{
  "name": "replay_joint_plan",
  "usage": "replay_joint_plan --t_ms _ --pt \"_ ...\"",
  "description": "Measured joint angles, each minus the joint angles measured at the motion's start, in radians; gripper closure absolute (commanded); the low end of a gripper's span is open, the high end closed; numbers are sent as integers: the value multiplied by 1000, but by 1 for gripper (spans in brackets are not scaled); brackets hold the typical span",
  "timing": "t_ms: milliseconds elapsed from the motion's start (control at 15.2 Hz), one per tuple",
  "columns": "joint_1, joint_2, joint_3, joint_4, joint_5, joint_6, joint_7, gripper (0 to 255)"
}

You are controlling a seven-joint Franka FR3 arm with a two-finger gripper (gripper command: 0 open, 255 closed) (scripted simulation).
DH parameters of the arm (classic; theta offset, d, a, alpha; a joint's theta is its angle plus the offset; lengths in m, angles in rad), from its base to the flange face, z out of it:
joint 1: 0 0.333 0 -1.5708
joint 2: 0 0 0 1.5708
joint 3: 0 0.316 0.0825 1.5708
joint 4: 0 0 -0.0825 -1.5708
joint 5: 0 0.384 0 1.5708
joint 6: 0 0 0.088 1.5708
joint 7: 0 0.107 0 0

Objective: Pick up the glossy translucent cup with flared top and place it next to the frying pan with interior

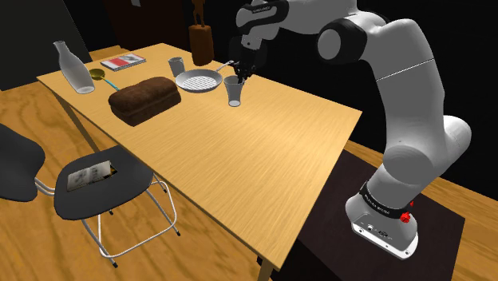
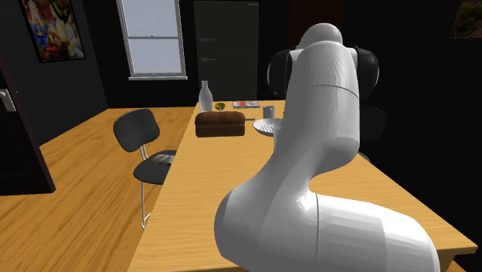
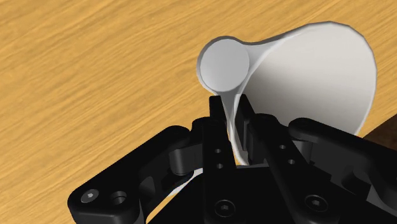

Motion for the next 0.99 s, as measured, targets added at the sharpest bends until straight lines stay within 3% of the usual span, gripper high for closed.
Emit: replay_joint_plan --t_ms 66,462,792,990 --pt "0 0 0 0 0 0 0 0" --pt "0 0 0 0 0 0 0 0" --pt "-20 -10 -4 88 -6 -98 9 0" --pt "-21 -12 -4 100 -7 -112 11 0"
